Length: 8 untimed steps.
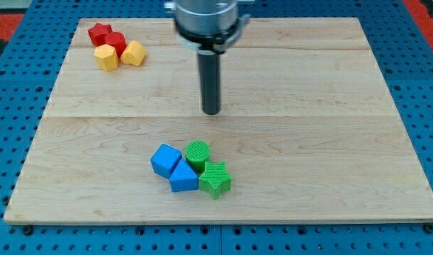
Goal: Separate the blue blocks and green blocks
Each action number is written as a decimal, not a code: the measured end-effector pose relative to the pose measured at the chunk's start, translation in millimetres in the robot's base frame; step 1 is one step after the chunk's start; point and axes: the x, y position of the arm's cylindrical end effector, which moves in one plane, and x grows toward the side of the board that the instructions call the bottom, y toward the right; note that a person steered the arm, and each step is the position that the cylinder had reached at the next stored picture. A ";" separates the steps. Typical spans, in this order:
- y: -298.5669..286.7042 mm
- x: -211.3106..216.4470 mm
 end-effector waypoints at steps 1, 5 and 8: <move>0.2 -0.3; 88.1 18.2; 89.7 142.3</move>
